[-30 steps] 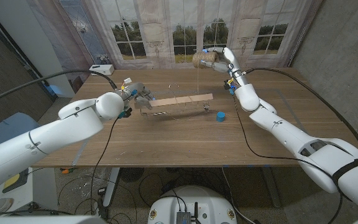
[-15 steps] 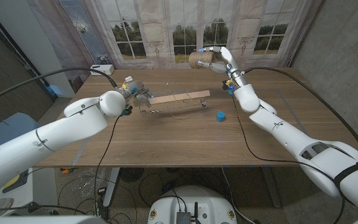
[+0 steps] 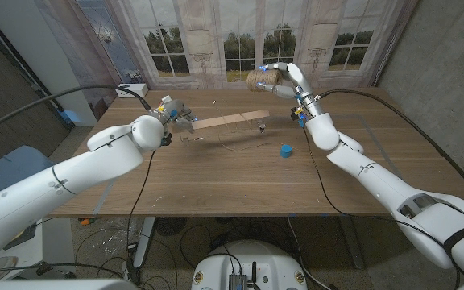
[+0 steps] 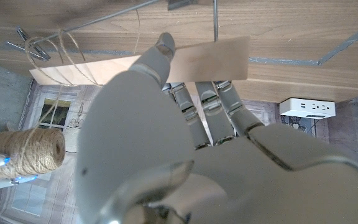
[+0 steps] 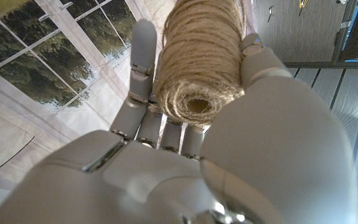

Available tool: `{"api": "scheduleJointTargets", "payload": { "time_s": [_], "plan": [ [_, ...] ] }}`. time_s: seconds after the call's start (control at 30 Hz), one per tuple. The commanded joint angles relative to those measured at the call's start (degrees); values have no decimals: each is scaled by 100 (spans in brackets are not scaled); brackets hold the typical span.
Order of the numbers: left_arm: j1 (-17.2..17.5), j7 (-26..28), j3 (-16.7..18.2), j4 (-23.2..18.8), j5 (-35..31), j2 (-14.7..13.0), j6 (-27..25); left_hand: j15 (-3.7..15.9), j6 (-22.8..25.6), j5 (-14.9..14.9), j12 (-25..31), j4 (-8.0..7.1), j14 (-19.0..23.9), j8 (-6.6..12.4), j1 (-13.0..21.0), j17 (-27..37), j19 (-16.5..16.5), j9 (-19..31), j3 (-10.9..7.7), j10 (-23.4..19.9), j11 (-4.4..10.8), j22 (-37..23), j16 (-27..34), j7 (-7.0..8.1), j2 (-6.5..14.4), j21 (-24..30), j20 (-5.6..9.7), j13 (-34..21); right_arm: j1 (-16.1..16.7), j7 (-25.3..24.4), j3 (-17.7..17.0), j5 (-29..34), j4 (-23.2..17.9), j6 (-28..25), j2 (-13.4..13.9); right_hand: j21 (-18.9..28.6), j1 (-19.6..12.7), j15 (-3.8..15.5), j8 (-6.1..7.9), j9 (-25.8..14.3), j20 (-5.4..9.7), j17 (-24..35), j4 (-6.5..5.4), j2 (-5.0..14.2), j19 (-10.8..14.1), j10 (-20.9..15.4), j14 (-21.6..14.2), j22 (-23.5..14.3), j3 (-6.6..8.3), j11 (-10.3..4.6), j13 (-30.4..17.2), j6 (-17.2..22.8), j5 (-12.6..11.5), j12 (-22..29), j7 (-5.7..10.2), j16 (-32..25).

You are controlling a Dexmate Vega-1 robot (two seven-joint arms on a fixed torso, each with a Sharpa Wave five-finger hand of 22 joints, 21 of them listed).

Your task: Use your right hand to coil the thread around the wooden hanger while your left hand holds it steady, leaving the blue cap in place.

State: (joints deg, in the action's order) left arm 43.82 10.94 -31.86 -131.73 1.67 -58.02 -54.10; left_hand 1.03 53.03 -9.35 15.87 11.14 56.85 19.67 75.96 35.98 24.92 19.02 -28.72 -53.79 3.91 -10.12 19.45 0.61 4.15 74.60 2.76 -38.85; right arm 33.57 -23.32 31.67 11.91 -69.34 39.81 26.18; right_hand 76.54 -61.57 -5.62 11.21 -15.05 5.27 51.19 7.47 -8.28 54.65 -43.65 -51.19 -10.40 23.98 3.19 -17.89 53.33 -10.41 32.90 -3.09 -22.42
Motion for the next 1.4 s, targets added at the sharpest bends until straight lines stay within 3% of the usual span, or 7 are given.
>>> {"api": "scheduleJointTargets", "payload": {
  "time_s": [0.03,0.27,0.43,0.83,1.13,1.4],
  "plan": [
    [-34,298,-12,124,-193,192,110,1211,530,-59,-8,-166,1038,36,279,10,-30,35,-195,-43,10,-13,-18,-219,311,47,490,-8,514,30,-239,17,-803,-235,332,64,-1676,1834,37,-7,632,24,1,1691,-1243,-367,-1794,-15,32,180,-692,125,-30,257,-115,25],
    [-27,546,-11,220,-331,409,122,1214,540,-59,-8,-168,1044,26,277,7,-31,36,-194,-47,34,-15,-29,-214,311,65,486,-21,799,623,-392,-510,-1268,-204,665,80,-1674,1834,40,-8,632,37,4,1685,-1251,-367,-1799,-15,34,184,-693,132,-30,253,-94,28],
    [-35,690,-12,283,-422,546,165,1215,556,-60,-9,-168,1061,25,279,11,-29,40,-195,-52,50,-14,-30,-207,311,79,486,-28,1044,1200,-545,-939,-1751,-506,1026,91,-1671,1833,38,-8,632,46,4,1684,-1258,-364,-1798,-15,36,180,-703,127,-30,255,-96,33],
    [-150,784,-88,373,-606,765,185,1216,549,-61,-26,-166,1098,8,283,10,-31,49,-200,-66,54,-10,-36,-201,310,93,488,-9,1637,1581,-944,-1280,-2481,-1043,1500,111,-1665,1833,35,-10,632,59,4,1683,-1281,-360,-1795,-14,42,173,-708,119,-30,250,-95,48],
    [-115,1011,-71,382,-715,1017,108,1219,562,-63,-26,-164,1106,-4,287,0,-32,50,-205,-78,66,-8,-55,-185,307,104,489,-21,1819,2280,-1045,-1729,-3091,-1952,2021,129,-1661,1833,33,-12,632,72,3,1685,-1300,-350,-1797,-13,48,170,-716,108,-32,245,-92,58],
    [-186,969,-146,373,-742,1082,-15,1221,586,-63,-44,-160,1109,-8,292,-25,-27,52,-207,-77,69,-8,-85,-190,299,117,497,-7,1962,2349,-1127,-1790,-3497,-2651,2284,144,-1661,1832,32,-14,632,82,5,1687,-1318,-330,-1790,-11,57,160,-727,104,-32,238,-95,72]
  ]
}}
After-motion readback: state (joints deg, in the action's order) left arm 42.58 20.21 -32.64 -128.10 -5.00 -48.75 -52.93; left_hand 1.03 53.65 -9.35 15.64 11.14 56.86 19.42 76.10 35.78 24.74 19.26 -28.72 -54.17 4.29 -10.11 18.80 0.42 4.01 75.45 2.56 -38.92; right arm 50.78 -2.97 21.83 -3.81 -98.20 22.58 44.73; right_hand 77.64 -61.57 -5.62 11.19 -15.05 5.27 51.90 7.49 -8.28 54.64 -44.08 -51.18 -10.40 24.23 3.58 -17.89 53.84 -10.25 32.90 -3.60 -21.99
